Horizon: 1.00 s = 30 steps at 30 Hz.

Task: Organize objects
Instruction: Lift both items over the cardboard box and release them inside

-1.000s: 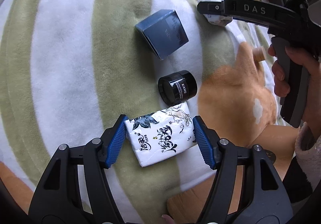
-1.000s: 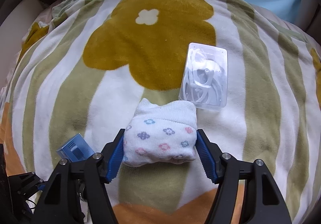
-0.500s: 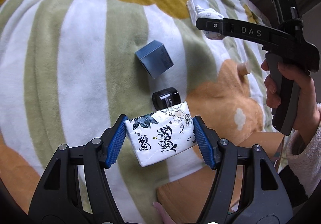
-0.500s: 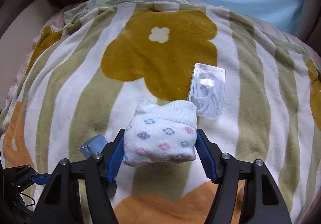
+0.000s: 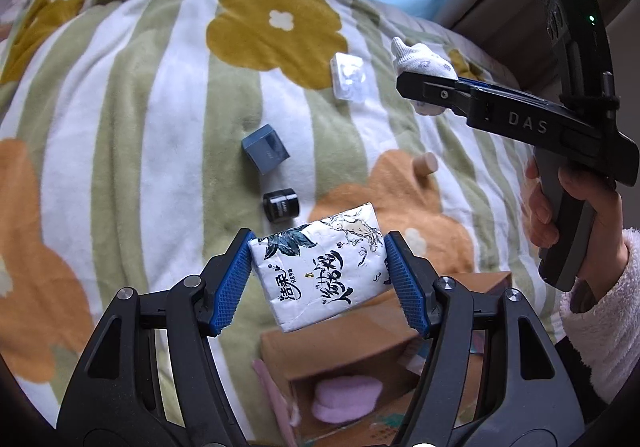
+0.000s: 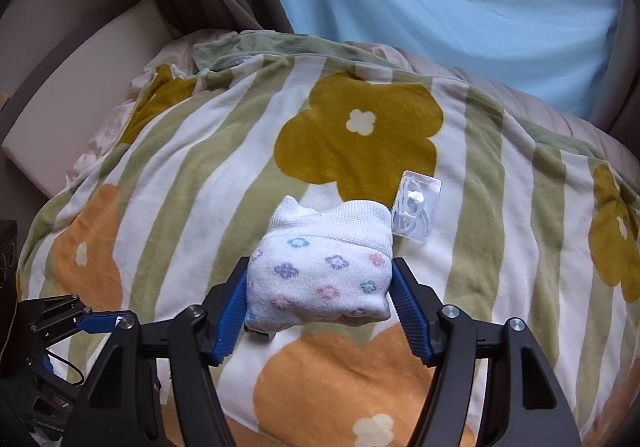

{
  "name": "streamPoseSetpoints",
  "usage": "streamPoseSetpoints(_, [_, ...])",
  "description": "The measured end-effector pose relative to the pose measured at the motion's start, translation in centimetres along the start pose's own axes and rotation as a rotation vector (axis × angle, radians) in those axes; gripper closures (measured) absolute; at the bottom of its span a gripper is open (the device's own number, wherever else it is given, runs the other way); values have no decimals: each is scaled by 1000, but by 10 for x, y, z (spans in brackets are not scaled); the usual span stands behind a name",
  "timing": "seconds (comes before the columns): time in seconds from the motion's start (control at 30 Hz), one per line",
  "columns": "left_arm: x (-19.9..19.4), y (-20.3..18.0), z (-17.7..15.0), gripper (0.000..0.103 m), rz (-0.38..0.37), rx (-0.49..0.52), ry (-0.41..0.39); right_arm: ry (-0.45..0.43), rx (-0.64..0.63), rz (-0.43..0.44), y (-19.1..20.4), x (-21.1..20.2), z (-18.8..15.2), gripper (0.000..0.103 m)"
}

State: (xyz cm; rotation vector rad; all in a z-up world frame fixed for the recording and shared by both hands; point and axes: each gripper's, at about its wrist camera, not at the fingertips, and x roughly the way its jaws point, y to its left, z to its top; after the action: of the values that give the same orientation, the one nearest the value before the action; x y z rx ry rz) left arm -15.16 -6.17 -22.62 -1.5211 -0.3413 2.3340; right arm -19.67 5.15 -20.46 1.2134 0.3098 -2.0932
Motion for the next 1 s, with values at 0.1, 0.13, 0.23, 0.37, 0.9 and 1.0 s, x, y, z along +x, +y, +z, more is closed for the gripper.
streamPoseSetpoints(0.1, [-18,-15,-14,40,4,0,-26,-15,-20,15,4,-28,-8,40])
streamPoseSetpoints(0.13, [-25,-21,-19,40,6,0,-35,-20,-26,19,5,-39,-12,40])
streamPoseSetpoints(0.23, [-39,-36,-34,40,11,-1,-53,-29,-47,31,8,-67,-26,40])
streamPoseSetpoints(0.37, [-52,-54,-57,40,14,-11,-66,-35,-76,45,10,-98,-48,40])
streamPoseSetpoints(0.9, [-8,-90,-179,40,14,-71,35,92,-93,57,12,-128,-187,40])
streamPoseSetpoints(1.0, [9,-92,-197,40,9,-77,61,133,-64,33,8,-118,-216,40])
